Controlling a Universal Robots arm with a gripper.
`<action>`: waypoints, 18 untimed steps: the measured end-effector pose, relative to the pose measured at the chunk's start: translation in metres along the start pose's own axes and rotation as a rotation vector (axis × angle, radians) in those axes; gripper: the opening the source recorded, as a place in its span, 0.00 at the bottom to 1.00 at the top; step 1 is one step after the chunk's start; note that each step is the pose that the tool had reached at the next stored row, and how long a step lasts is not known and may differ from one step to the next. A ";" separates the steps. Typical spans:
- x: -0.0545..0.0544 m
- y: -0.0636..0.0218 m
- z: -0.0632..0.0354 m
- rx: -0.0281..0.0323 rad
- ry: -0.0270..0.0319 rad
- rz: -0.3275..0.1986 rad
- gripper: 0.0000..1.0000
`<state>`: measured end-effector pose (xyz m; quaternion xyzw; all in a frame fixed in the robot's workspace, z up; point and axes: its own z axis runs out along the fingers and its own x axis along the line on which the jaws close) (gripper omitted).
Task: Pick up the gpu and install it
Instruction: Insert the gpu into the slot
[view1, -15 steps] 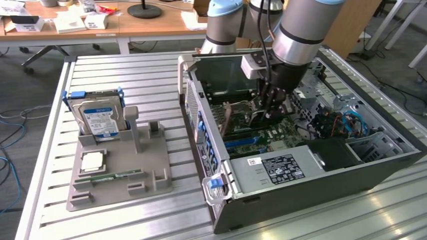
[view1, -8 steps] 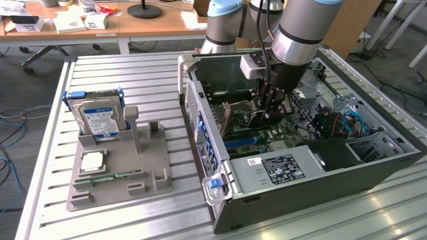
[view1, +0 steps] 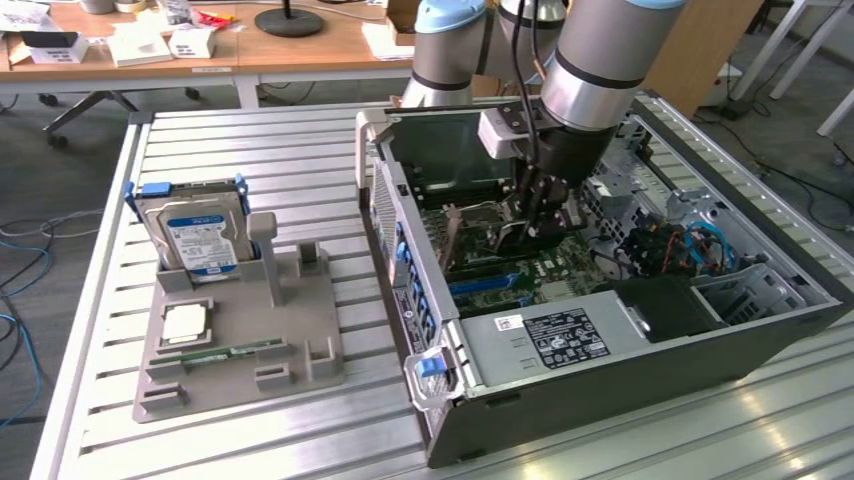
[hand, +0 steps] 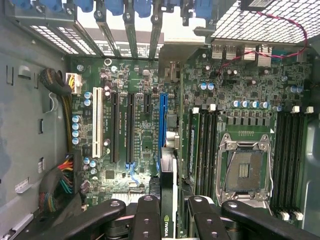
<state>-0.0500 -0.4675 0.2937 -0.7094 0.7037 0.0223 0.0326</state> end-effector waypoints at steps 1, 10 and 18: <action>0.000 0.0000 0.0000 0.0000 0.0000 0.000 0.26; 0.000 0.0018 0.0000 0.0000 0.0000 0.000 0.26; 0.000 0.0019 0.0035 0.0000 0.0000 0.000 0.26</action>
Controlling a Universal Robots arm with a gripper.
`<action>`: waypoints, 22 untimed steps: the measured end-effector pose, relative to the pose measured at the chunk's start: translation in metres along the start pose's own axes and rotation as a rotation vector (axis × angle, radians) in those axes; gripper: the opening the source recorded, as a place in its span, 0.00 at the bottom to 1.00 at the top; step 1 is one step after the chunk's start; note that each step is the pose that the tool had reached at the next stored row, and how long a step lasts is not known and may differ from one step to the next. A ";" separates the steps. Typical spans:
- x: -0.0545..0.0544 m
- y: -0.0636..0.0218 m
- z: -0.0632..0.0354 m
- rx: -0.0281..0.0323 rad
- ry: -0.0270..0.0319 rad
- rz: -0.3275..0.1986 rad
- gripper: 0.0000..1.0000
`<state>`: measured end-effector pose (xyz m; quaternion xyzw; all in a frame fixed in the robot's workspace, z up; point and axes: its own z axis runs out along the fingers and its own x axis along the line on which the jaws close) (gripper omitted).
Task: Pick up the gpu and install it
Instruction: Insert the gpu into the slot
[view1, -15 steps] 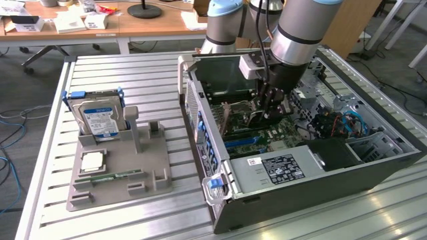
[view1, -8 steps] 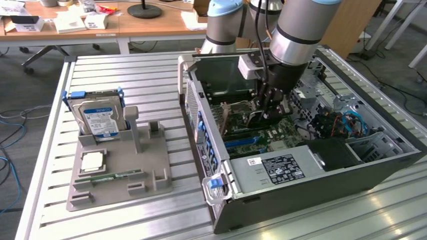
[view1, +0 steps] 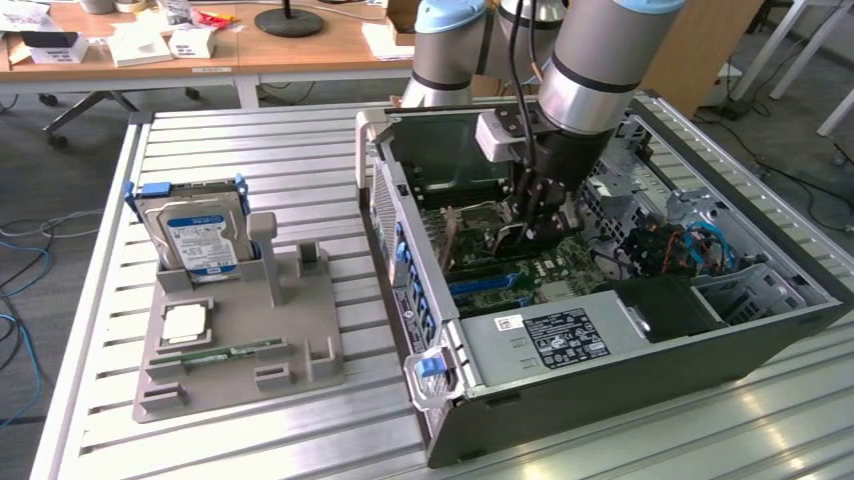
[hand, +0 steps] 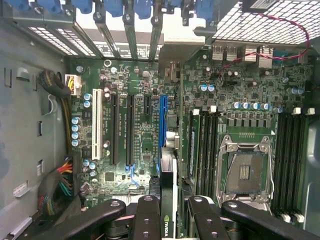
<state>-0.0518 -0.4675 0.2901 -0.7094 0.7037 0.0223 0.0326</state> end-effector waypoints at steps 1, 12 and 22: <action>0.000 0.0000 0.0008 0.0000 -0.0001 0.000 0.26; 0.000 0.0001 0.0059 -0.0001 0.0002 0.000 0.26; 0.001 0.0001 0.0075 0.0000 0.0000 0.000 0.26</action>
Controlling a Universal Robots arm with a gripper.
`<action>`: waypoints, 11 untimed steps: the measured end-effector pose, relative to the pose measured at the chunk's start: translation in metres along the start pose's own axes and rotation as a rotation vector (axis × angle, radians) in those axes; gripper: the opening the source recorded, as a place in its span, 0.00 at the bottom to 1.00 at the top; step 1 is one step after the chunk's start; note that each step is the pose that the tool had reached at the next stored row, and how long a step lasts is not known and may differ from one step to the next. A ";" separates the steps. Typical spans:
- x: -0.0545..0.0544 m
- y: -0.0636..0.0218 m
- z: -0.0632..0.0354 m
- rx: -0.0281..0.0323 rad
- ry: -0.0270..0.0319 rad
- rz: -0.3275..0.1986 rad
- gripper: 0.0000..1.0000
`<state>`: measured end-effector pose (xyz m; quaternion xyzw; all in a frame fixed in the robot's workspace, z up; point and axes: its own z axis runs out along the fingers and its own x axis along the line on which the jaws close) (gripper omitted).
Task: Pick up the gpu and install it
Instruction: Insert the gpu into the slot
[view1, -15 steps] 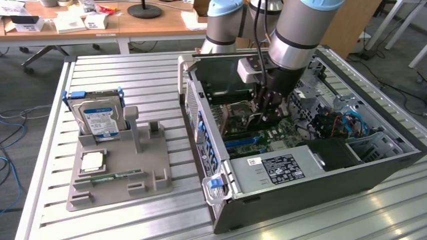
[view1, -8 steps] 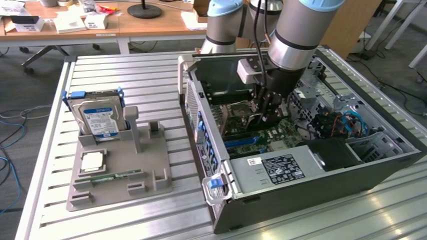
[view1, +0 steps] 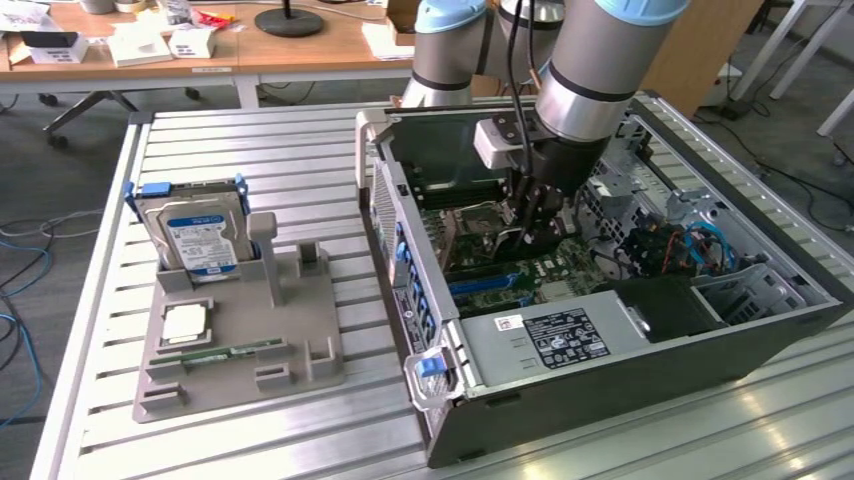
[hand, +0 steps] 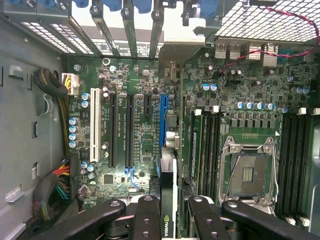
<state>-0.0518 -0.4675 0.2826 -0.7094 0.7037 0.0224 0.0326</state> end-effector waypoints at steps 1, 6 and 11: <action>0.000 0.0000 0.0000 0.0000 0.0000 0.000 0.26; 0.000 0.0000 0.0000 0.0000 0.0000 0.000 0.26; 0.000 0.0006 0.0001 0.0001 -0.0001 0.000 0.26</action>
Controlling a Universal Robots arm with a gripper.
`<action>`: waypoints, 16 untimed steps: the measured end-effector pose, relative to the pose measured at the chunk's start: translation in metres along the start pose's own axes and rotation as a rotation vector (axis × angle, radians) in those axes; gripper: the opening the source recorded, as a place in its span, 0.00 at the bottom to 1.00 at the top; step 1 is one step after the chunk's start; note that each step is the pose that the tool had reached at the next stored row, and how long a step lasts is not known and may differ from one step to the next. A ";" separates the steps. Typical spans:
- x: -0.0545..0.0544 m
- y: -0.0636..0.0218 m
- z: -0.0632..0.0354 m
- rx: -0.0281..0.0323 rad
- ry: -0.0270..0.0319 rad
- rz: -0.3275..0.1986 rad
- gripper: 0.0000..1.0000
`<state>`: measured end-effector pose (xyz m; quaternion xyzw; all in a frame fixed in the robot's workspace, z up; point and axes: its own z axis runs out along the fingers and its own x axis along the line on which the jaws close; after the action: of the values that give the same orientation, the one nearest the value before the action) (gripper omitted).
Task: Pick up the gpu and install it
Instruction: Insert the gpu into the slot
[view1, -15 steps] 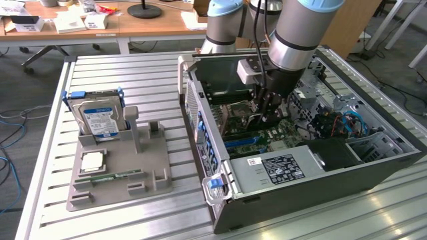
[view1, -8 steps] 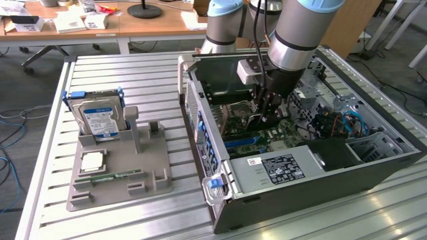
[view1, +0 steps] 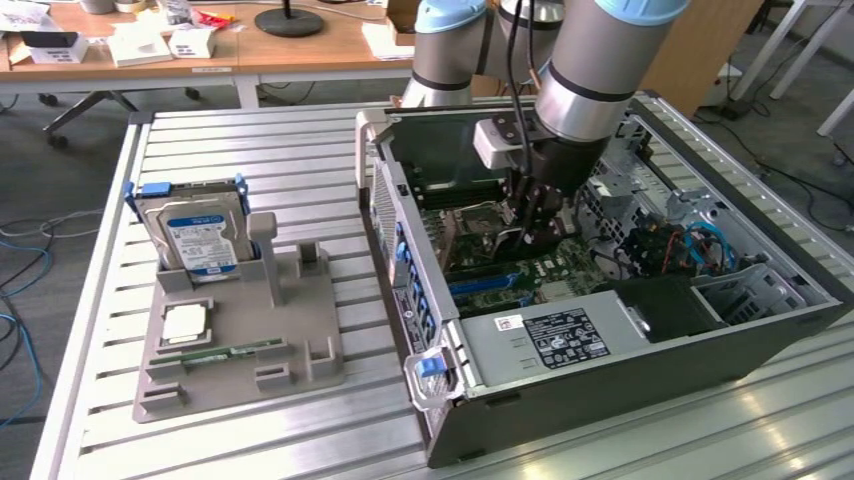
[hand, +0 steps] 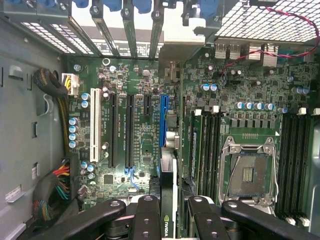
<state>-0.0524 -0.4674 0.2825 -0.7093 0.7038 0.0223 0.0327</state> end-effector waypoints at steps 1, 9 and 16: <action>0.000 0.0006 0.0001 0.0000 -0.0001 0.000 0.26; 0.000 0.0027 0.0042 -0.0001 0.0000 0.000 0.26; 0.000 0.0043 0.0062 -0.0001 -0.0001 0.000 0.26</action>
<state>-0.0566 -0.4674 0.2763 -0.7093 0.7038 0.0224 0.0327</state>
